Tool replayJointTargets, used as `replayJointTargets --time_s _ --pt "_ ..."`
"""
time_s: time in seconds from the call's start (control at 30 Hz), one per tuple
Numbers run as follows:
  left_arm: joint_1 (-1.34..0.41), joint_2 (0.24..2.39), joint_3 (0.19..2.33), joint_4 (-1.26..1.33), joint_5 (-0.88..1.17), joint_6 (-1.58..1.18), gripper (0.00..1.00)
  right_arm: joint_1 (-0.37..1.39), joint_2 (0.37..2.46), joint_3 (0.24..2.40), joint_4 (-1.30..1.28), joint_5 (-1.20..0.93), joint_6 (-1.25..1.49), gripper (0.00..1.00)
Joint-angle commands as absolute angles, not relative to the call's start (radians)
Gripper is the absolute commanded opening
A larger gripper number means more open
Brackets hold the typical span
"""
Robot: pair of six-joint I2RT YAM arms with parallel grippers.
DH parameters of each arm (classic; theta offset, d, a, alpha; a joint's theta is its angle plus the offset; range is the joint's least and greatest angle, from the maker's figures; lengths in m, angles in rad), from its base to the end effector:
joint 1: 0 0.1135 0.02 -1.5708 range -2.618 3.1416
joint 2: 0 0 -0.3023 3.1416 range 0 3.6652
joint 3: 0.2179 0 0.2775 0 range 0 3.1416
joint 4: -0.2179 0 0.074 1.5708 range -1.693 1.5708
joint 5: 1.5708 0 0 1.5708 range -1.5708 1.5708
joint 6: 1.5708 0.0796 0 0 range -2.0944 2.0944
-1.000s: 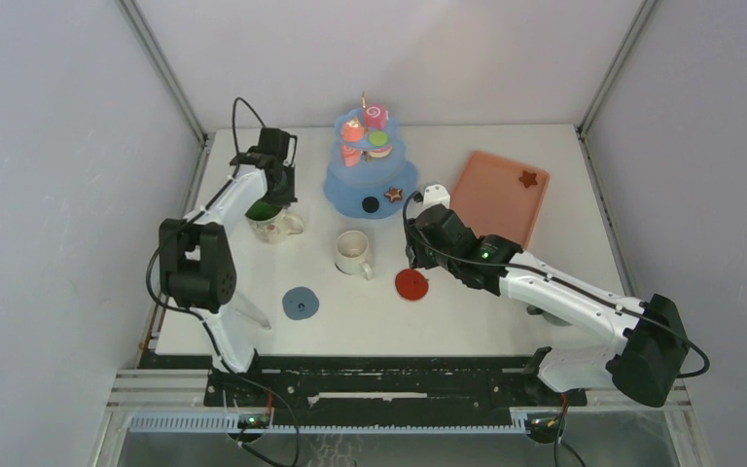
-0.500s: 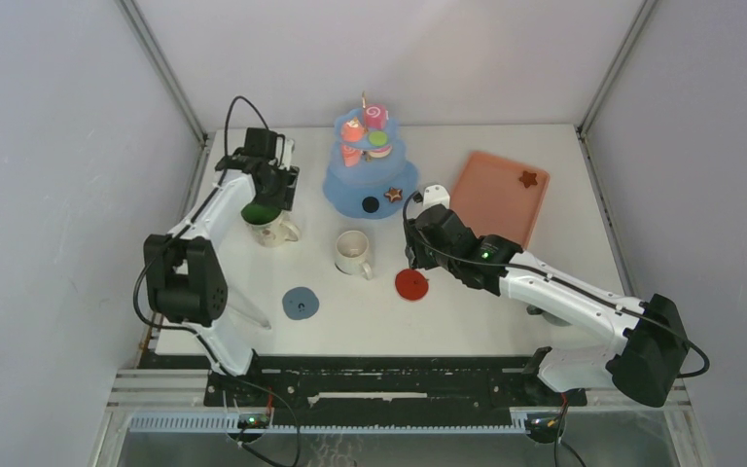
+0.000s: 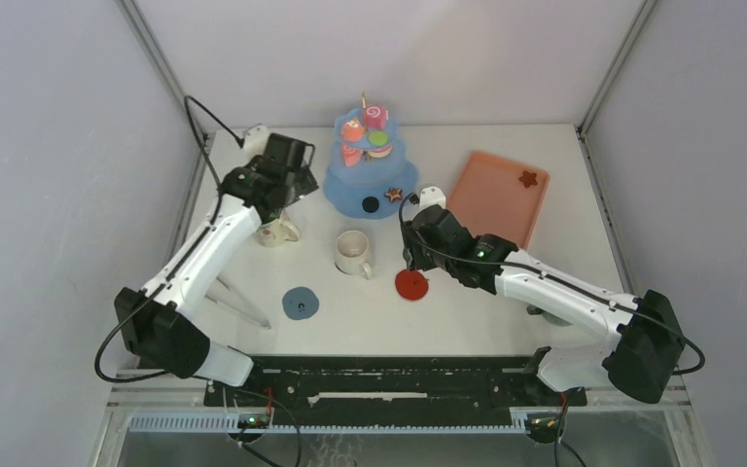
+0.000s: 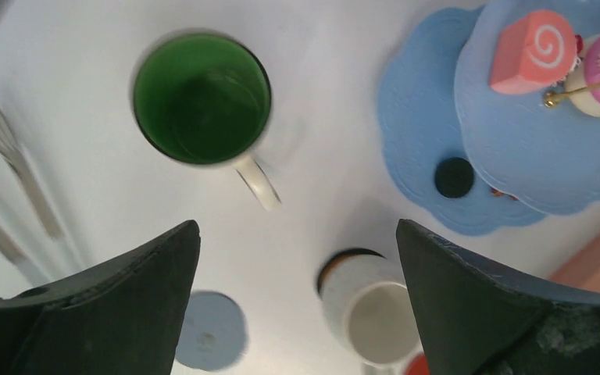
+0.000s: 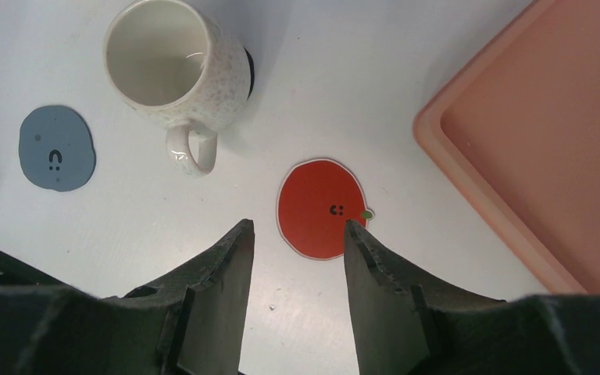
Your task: Serve the afternoon tea
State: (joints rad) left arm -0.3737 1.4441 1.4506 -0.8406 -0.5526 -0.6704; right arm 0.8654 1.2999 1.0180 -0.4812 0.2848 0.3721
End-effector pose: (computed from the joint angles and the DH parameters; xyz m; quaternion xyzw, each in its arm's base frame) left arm 0.3388 -0.0880 0.3701 -0.2298 0.8732 0.0479 0.4272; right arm 0.2276 0.2327 0.2831 -0.1682 0.8963 0.1193 0.3926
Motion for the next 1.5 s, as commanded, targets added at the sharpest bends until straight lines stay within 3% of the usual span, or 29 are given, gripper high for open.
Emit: replayJointTargets --time_s 0.0,0.23,0.57,0.83,1.03,1.23,1.33,1.47 --pt "-0.444 1.5 1.41 -0.941 -0.671 -1.129 1.0 0.864 1.287 1.02 -0.443 0.283 0.374 0.53" --pt "-0.437 1.662 1.425 -1.007 -0.686 -1.318 1.0 0.868 1.254 1.006 -0.47 0.302 0.382 0.53" --pt "-0.348 1.783 1.377 -0.912 -0.577 -1.255 0.93 0.869 1.238 0.995 -0.474 0.304 0.384 0.53" --pt "-0.298 1.836 1.37 -0.854 -0.539 -1.142 0.68 0.87 1.241 0.994 -0.469 0.298 0.379 0.53" --pt "-0.263 1.851 1.37 -0.818 -0.519 -1.068 0.55 0.87 1.241 0.994 -0.469 0.298 0.378 0.53" --pt "-0.263 1.814 1.353 -0.831 -0.533 -1.045 0.27 0.871 1.241 0.996 -0.469 0.297 0.376 0.53" --pt "-0.269 1.773 1.329 -0.835 -0.541 -1.013 0.04 0.871 1.243 0.995 -0.462 0.292 0.376 0.53" --pt "-0.283 1.677 1.28 -0.846 -0.561 -0.925 0.0 0.873 1.243 0.996 -0.46 0.291 0.376 0.53"
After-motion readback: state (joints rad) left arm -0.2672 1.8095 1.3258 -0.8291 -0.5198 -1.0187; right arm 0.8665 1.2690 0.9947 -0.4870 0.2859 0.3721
